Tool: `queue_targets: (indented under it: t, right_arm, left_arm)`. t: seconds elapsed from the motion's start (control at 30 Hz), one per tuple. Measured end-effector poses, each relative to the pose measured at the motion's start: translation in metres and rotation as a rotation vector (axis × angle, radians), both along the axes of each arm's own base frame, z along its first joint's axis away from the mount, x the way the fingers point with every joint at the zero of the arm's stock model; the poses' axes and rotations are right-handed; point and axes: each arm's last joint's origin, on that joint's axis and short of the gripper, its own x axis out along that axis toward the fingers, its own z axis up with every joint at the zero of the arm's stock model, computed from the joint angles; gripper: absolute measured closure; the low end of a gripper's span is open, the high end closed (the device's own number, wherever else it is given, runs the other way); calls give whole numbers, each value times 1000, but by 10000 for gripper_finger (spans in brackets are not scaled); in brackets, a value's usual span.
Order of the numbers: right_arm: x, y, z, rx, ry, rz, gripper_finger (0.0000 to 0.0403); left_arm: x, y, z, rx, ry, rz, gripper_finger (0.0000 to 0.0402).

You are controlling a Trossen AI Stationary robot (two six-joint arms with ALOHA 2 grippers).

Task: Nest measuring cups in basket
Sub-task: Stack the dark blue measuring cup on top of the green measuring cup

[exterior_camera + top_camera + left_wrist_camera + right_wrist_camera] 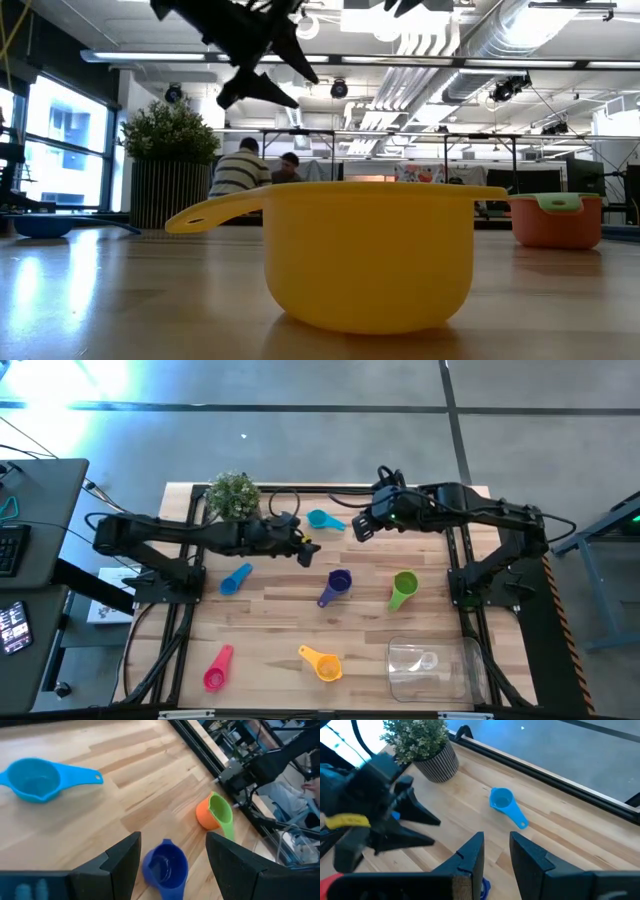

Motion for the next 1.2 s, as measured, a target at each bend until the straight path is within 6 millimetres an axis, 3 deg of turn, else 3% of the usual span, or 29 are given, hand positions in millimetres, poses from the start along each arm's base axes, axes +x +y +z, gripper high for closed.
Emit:
queue_targets:
  t: [0.7,1.2]
  right_arm:
    - [-8,-20,-5,-19,103,-33,318]
    - [-9,-21,-5,-36,129,-15,318]
  left_arm:
    - [41,-2,-72,-217,102,-6,186]
    - [50,-10,-93,-233,132,-21,186]
